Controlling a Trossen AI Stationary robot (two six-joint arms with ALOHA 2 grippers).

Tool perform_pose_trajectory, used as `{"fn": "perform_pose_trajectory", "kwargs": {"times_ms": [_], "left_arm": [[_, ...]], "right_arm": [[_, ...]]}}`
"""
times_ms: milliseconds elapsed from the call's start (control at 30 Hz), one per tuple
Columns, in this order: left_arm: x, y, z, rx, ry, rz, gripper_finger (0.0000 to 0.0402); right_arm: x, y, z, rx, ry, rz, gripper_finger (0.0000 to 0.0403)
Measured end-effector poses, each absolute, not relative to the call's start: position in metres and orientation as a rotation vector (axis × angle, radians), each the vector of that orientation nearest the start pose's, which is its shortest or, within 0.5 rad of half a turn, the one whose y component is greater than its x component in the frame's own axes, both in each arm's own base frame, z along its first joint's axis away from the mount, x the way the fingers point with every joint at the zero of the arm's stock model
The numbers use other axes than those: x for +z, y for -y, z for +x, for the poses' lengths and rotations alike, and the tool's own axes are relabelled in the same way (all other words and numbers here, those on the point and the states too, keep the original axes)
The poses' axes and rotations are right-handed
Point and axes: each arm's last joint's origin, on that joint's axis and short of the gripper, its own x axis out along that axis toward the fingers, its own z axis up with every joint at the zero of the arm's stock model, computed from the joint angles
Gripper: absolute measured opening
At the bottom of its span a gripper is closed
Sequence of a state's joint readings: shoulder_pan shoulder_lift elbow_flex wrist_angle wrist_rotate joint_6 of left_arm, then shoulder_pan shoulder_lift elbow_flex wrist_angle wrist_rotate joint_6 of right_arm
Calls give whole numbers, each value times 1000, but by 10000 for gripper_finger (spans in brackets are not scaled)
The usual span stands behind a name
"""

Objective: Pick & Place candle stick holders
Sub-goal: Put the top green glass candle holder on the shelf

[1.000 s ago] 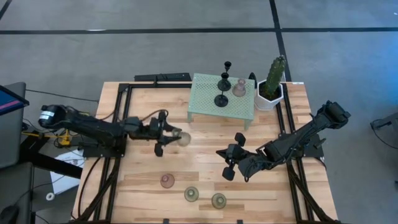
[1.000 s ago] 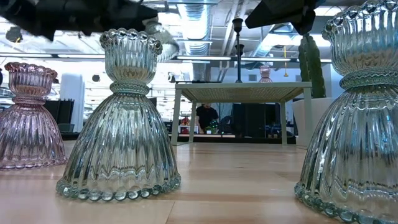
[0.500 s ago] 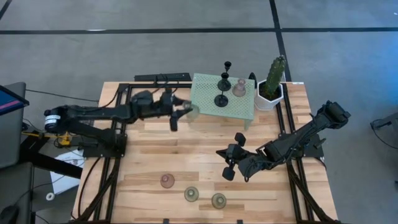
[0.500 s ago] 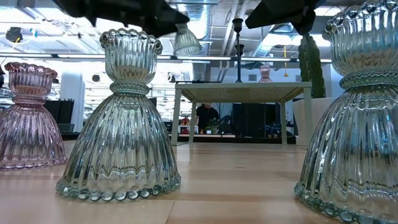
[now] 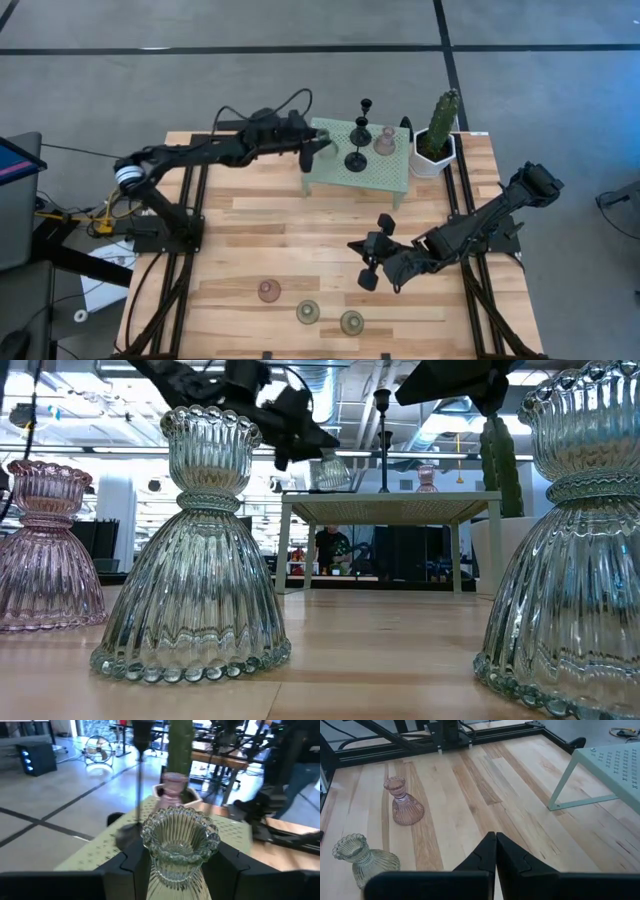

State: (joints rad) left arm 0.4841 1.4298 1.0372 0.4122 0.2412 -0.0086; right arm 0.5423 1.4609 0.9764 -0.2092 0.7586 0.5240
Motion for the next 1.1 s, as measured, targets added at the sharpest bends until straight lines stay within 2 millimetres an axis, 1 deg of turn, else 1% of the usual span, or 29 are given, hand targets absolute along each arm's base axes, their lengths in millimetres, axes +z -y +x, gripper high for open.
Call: {"fn": "perform_pose_trajectory", "kwargs": {"times_ms": [100,233,400,533,700,1100], "left_arm": [[325,-160,300,270,7,-6,143],[316,-177,305,306,-20,-20,144],[307,-190,307,337,-30,-34,143],[304,-196,311,345,11,-31,144],[302,-197,313,346,25,-25,148],[303,-197,313,346,35,-15,205]], "right_arm": [[248,-141,270,-337,-477,87,0],[248,-142,270,-333,-478,86,0],[247,-141,269,-337,-488,77,0],[247,-141,269,-338,-491,73,0],[247,-141,269,-338,-491,73,0],[247,-141,269,-339,-494,71,0]]}}
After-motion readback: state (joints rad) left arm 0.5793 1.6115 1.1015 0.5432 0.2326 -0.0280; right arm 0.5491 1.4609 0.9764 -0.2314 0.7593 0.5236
